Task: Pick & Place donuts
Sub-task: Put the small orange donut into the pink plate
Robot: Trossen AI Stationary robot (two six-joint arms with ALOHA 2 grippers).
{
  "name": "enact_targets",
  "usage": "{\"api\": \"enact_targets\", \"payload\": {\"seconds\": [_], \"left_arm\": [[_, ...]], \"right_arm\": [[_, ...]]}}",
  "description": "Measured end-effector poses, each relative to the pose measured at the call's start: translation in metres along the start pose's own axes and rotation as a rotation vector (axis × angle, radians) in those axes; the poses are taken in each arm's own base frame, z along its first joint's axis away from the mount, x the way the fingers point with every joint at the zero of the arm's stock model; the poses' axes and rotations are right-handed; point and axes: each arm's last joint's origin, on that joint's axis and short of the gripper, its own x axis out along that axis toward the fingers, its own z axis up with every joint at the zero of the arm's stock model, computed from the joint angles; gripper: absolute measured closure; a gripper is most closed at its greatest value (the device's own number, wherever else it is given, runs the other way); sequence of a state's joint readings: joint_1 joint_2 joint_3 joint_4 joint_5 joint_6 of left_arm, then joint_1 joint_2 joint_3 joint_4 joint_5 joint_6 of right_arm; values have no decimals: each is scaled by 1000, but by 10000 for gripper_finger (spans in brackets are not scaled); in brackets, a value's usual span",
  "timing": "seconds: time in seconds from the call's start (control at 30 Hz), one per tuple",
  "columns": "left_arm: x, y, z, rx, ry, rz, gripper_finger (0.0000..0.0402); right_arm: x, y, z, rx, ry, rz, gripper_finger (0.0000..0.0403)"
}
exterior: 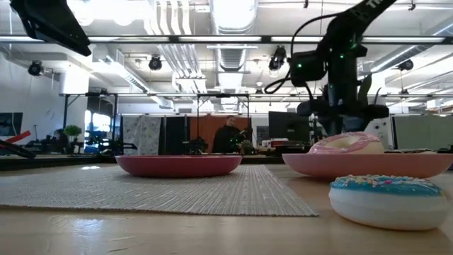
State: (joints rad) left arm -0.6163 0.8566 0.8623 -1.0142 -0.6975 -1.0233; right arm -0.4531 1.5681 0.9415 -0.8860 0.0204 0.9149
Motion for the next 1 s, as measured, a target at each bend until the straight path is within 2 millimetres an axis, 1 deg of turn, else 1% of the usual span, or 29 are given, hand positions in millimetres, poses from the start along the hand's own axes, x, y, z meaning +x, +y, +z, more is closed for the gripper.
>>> {"api": "enact_targets", "payload": {"seconds": [0.17, 0.47, 0.57, 0.8, 0.9, 1.0], "left_arm": [[0, 0, 0, -1, 0, 1, 284], [0, 1, 0, -26, 1, 5, 284], [0, 1, 0, -31, 1, 5, 284], [0, 1, 0, -59, 0, 5, 284], [0, 1, 0, -63, -1, 6, 284], [0, 1, 0, -61, 0, 10, 284]], "right_arm": [[9, -1, -1, 10, -12, 55, 241], [21, -8, 0, 1, -43, 18, 241], [21, -8, 2, 5, -57, 35, 241], [12, -8, 4, 4, -89, 65, 241], [12, -10, 7, 18, -96, 62, 241], [15, -12, 10, 27, -89, 48, 241]]}}
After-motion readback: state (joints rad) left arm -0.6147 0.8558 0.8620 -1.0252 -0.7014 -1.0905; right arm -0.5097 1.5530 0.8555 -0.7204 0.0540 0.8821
